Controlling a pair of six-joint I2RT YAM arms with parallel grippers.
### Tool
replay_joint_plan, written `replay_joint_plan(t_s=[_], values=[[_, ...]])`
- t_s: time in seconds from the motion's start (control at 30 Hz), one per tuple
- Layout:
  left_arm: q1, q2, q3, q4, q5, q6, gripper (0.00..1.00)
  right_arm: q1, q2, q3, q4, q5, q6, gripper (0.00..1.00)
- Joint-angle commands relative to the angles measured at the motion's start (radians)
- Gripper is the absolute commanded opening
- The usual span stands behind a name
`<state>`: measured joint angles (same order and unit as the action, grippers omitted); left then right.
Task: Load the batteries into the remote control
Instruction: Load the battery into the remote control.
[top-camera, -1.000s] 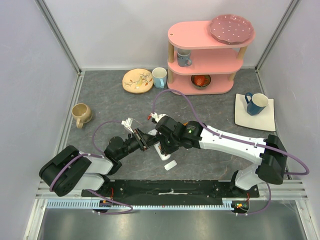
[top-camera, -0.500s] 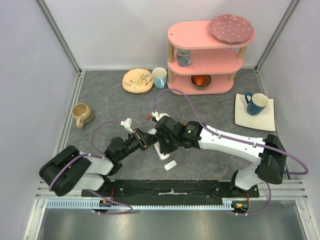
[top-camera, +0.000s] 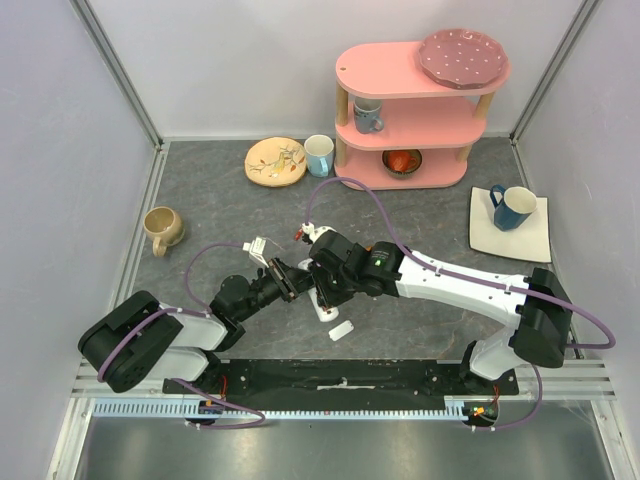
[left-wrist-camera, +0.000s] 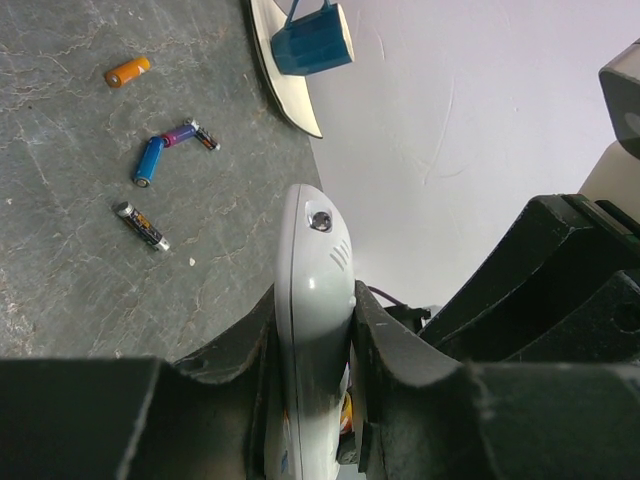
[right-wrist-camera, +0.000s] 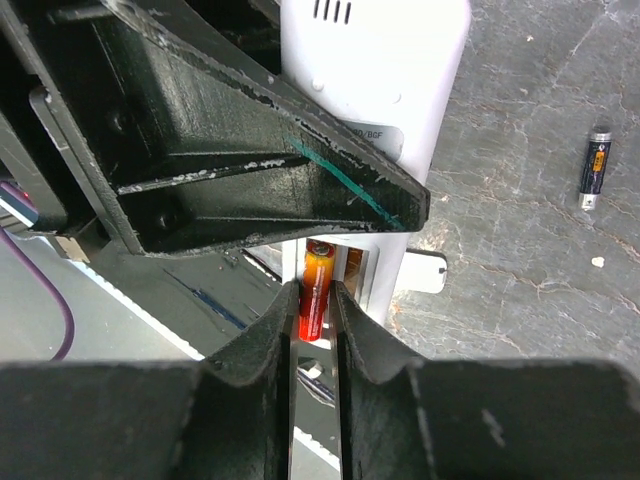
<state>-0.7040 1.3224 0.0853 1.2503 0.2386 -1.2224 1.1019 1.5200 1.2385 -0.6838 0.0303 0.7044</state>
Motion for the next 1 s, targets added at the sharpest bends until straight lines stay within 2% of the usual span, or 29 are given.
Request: replay_joint_plan(t_s=[0.0, 0.3, 0.97], values=[[-0.040, -0.006, 0.019, 0.416, 0.102, -0.006, 0.02, -0.008, 0.011, 0.019, 0.227, 0.014, -0.003, 0.25], [-0.040, -0.002, 0.018, 0.414, 0.094, -0.005, 0.02, -0.008, 0.002, 0.021, 0.213, 0.010, -0.005, 0.33], [-0.038, 0.009, 0.008, 0.414, 0.061, -0.014, 0.02, -0.010, -0.007, 0.064, 0.158, 0.039, -0.022, 0.37]])
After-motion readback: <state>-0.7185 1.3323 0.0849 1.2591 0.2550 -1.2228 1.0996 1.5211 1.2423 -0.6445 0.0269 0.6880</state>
